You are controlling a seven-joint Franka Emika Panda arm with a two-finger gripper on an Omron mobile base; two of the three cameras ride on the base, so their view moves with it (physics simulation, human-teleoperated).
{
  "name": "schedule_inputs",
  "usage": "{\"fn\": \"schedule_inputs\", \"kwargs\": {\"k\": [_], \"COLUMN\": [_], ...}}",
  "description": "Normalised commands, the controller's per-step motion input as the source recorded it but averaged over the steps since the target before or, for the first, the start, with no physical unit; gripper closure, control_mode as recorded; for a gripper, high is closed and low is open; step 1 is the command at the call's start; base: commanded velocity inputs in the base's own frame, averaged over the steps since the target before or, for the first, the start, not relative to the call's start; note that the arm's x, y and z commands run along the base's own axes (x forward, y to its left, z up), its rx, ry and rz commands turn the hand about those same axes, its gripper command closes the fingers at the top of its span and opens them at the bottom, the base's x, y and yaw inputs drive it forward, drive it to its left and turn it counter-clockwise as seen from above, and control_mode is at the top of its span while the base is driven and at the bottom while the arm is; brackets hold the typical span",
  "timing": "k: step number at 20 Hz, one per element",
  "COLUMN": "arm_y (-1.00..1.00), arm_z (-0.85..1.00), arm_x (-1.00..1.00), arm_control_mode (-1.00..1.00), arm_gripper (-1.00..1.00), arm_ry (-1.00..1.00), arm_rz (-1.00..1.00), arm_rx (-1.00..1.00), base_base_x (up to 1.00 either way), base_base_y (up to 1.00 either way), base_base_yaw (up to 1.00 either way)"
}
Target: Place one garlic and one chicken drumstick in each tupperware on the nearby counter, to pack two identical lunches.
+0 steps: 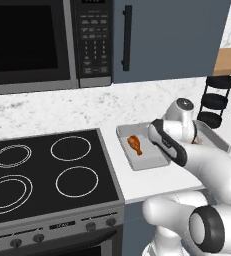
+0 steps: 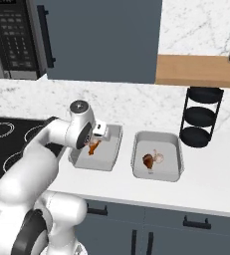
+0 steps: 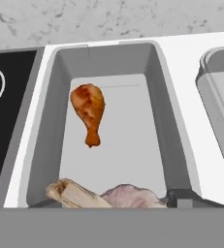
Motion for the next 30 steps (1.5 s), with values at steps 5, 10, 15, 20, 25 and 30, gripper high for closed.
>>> {"fn": "schedule_inputs", "kwargs": {"k": [5,10,15,20,25,30], "arm_y": [0.00,0.00,0.00,0.07,0.14,0.06], "arm_z": [-0.48,-0.34,-0.29,-0.33,-0.30,-0.28], "arm_x": [0.68,0.53,0.45,0.31,0.33,0.34], "arm_control_mode": [-1.00,-1.00,-1.00,-1.00,-1.00,-1.00], "arm_gripper": [1.00,1.00,1.00,1.00,1.00,1.00], "arm_ry": [0.00,0.00,0.00,0.00,0.03,0.03], "arm_rz": [0.05,0.01,0.00,0.00,0.00,0.00], "arm_rx": [0.00,0.00,0.00,0.00,0.00,0.00], "base_base_x": [0.00,0.00,0.00,0.00,0.00,0.00], "base_base_y": [0.00,0.00,0.00,0.00,0.00,0.00], "base_base_yaw": [0.00,0.00,0.00,0.00,0.00,0.00]}}
